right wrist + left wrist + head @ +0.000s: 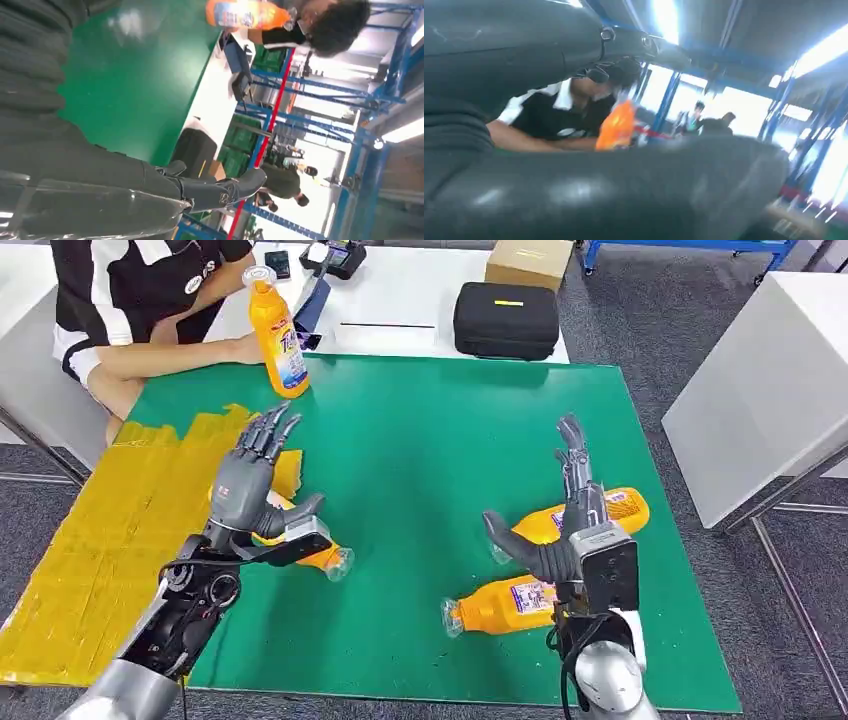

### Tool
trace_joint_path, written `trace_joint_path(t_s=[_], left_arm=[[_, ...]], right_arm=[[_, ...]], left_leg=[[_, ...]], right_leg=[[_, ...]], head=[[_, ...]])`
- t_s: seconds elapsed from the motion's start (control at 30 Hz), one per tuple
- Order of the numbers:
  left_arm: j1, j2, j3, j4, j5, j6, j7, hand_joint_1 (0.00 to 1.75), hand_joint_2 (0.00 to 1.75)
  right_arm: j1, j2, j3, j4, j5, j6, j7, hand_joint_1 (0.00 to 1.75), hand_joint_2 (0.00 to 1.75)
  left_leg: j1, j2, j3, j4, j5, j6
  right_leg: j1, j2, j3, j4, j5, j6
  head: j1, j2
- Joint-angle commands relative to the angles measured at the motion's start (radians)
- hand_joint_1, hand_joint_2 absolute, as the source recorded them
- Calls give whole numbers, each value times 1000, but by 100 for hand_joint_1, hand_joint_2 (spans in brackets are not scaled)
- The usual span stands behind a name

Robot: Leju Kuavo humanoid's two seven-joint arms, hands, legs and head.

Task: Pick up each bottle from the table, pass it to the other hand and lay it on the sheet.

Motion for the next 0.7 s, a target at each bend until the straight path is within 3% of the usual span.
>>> trace_joint_path(t_s=[0.03,0.17,0.2,0.23,0.3,0.33,0.57,0.6,0.7], left_arm=[[43,-5,32,-274,97,-31,-45,0,0],[89,-10,13,-408,223,-132,-55,0,0],[112,-19,12,-446,248,-163,-55,0,0],[124,-24,11,-460,254,-173,-55,0,0],[144,-30,7,-473,252,-189,-57,0,0],[148,-31,8,-471,251,-188,-57,0,0],[141,-29,12,-459,252,-192,-62,0,0],[143,-31,14,-453,257,-206,-64,0,0],[146,-37,9,-437,281,-231,-76,0,0]], right_arm=[[-19,6,-11,26,-14,-23,-24,0,175],[-38,-25,7,35,125,-70,-2,0,175],[-47,-60,17,29,322,-57,83,0,175],[-53,-76,10,27,410,-48,119,0,175],[-83,-144,-2,36,591,96,221,0,175],[-92,-143,-31,43,588,119,206,0,175],[-96,-139,-36,55,600,135,198,0,175],[-129,-198,-17,87,618,227,243,0,175],[-228,-309,-30,201,608,338,229,0,175]], left_leg=[[1,0,2,0,-1,0],[0,0,3,1,-2,1],[0,1,5,1,-3,1],[0,1,3,1,-2,1],[0,0,8,2,-5,2],[0,0,3,0,-2,1],[0,-1,4,0,-2,1],[0,-1,7,1,-4,1],[0,-1,12,2,-7,2]], right_leg=[[1,1,2,0,-1,-4],[1,1,3,0,-1,-4],[1,2,4,1,-2,-5],[0,1,2,0,-1,-3],[1,2,8,1,-4,-7],[0,1,3,0,-1,-3],[1,0,4,0,-1,-5],[1,1,7,0,-3,-6],[1,1,11,2,-5,-10]], head=[[0,0],[0,0],[0,0],[0,0],[0,0],[0,0],[0,0],[0,0],[0,0]])
